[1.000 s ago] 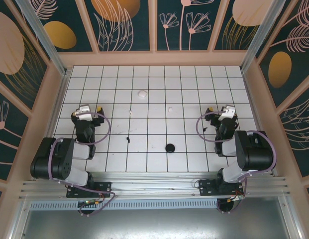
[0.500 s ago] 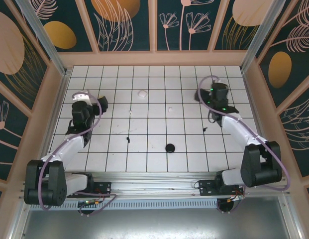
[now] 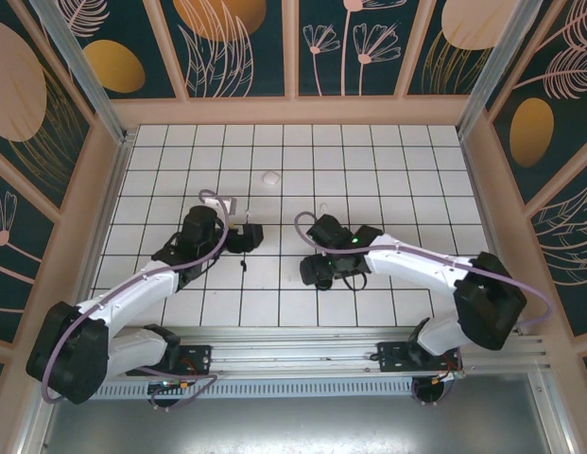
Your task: Insert the wireless bluetooth earbuds into the charging case
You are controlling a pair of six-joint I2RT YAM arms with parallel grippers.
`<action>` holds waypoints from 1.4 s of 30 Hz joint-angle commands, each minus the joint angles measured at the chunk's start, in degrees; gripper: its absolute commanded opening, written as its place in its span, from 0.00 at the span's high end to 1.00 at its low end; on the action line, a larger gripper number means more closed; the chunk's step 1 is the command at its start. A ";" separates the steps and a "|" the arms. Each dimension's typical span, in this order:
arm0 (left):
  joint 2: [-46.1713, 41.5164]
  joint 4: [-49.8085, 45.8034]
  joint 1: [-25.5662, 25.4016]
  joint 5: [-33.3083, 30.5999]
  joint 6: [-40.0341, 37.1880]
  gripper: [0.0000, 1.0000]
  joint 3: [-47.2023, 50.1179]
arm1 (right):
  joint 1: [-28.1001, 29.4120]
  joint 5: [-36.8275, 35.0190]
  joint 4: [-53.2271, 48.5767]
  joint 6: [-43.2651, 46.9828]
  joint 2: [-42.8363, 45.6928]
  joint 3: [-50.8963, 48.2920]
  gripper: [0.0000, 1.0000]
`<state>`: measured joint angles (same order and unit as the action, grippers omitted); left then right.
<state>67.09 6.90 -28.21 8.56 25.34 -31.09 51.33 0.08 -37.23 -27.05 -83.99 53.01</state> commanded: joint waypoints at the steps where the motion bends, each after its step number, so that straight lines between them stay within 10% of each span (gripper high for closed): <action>1: 1.16 0.23 -1.69 -2.25 2.92 0.10 2.62 | 1.34 0.08 -6.24 -1.02 -3.93 3.26 0.12; 26: 3.40 3.17 -2.81 -2.93 3.56 0.14 1.30 | 1.57 -3.90 0.10 -1.49 -13.55 2.66 0.25; 42: -4.95 5.84 -2.82 -5.98 -7.52 0.14 0.95 | -5.61 0.70 3.71 -6.97 -4.25 -0.93 0.53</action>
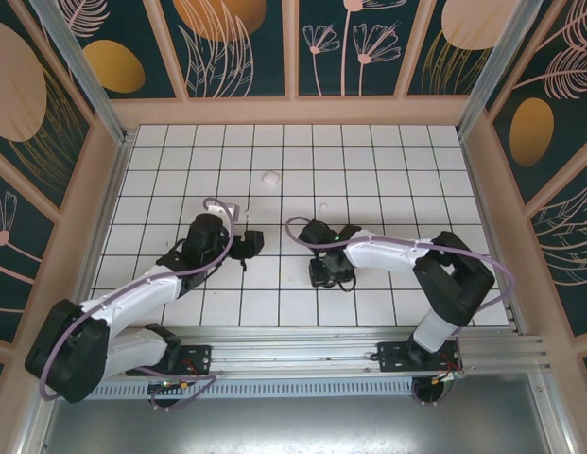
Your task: Insert the wireless bluetooth earbuds into the charging case
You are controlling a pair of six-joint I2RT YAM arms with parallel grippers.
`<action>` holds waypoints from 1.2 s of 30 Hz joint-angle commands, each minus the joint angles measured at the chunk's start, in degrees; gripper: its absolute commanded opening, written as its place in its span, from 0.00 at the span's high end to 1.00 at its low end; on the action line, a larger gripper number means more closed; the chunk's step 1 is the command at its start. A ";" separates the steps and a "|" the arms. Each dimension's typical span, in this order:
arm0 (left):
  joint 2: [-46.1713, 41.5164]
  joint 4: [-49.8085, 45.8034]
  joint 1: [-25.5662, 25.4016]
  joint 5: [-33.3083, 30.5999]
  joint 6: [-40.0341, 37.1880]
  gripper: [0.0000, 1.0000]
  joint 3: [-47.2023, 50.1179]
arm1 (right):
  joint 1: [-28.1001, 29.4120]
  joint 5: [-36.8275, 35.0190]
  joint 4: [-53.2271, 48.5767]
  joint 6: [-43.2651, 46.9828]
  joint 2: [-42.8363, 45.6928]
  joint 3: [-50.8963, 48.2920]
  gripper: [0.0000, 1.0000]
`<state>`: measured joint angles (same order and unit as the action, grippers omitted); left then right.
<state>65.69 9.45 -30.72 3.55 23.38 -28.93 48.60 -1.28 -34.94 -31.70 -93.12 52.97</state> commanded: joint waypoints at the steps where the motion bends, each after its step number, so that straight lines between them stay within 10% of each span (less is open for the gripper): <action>1: -4.53 4.26 -0.26 0.05 -6.50 0.13 -1.24 | -3.97 2.94 1.69 -2.82 6.17 -0.87 0.54; 14: -2.22 46.31 -5.53 14.28 3.39 0.19 4.31 | -10.46 2.90 1.36 -9.42 24.41 12.76 0.56; 23: 13.03 53.83 -17.89 9.36 -0.74 0.21 -5.38 | -10.46 4.71 5.50 -13.80 26.72 13.60 0.56; 36: 25.51 57.10 -19.47 6.46 4.75 0.33 -13.42 | -10.46 8.22 9.27 -13.51 27.72 12.33 0.56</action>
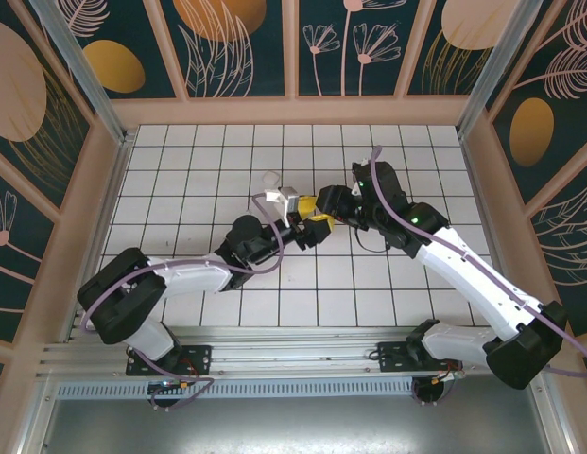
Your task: Insert the wireless bluetooth earbuds into the charging case
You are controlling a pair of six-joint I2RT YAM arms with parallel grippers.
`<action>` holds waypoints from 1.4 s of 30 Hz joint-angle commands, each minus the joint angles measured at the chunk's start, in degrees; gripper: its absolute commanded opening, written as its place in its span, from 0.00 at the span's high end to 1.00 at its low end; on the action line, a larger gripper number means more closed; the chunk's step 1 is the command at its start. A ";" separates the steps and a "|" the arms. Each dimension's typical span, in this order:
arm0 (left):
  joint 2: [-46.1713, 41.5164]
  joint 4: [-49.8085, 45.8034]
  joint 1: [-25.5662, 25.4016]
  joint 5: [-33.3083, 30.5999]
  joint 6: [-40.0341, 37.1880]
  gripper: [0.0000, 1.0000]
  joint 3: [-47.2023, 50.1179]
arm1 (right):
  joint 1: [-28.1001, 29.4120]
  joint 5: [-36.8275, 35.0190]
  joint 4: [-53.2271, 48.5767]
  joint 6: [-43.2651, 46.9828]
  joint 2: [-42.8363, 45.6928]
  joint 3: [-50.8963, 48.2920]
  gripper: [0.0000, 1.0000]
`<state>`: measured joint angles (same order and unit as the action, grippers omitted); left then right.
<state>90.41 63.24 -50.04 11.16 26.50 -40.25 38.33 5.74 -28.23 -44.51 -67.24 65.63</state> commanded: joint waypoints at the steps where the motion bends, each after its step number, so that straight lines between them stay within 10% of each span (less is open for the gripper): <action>1: 1.07 3.29 -0.10 -1.67 1.87 0.37 -2.32 | -0.19 1.20 2.56 -0.67 1.90 -0.32 0.56; 14: 1.24 2.71 0.02 -3.40 3.73 0.88 -2.99 | -0.26 3.05 3.95 1.58 3.58 -1.75 0.40; 20: -3.53 -1.59 3.21 1.60 6.24 0.97 -1.70 | -3.25 4.78 8.49 6.78 10.06 -2.18 0.23; 30: -11.04 -5.35 9.61 22.28 12.63 0.99 -5.40 | -8.69 21.27 28.75 8.66 13.63 -8.65 0.36; 42: -8.33 7.24 9.64 29.63 27.11 0.99 -8.75 | -8.62 31.02 42.49 5.91 11.42 -11.00 0.51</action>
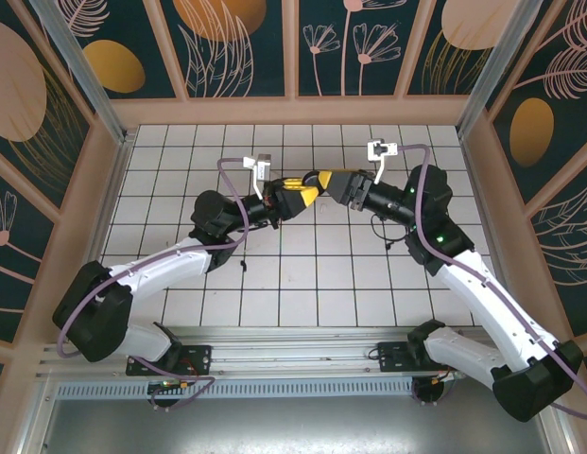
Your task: Insert the wireless bluetooth earbuds into the charging case
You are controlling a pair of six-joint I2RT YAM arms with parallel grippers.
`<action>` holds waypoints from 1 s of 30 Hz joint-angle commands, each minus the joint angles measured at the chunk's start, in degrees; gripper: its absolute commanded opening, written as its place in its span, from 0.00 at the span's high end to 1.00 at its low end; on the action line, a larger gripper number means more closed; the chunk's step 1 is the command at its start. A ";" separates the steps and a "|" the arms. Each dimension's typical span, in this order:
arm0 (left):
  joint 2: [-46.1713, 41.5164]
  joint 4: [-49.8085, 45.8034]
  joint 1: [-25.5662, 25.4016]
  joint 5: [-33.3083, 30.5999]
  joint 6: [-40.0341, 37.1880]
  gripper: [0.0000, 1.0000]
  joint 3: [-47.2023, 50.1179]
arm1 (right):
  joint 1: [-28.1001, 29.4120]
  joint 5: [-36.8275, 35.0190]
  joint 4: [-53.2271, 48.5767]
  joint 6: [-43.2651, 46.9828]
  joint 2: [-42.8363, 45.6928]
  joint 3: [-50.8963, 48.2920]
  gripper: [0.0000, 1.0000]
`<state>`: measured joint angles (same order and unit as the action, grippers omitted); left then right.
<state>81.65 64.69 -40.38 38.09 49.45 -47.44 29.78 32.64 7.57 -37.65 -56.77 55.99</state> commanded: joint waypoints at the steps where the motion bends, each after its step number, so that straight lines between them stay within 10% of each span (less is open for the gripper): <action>1: 0.33 5.80 -0.03 2.87 4.30 0.99 -1.73 | -0.07 4.55 7.14 -1.06 1.15 -1.63 0.53; 19: 0.60 4.82 -0.04 4.49 4.50 0.91 -3.73 | 0.06 7.44 4.83 0.88 1.35 -2.78 0.74; 30: -7.13 -12.09 -0.05 1.59 -10.24 0.64 -2.07 | 0.01 5.68 5.01 7.05 3.53 -4.47 0.85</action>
<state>77.93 56.97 -40.49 40.95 46.24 -48.97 29.78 39.09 12.71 -33.85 -54.43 51.96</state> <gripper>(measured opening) 0.349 0.209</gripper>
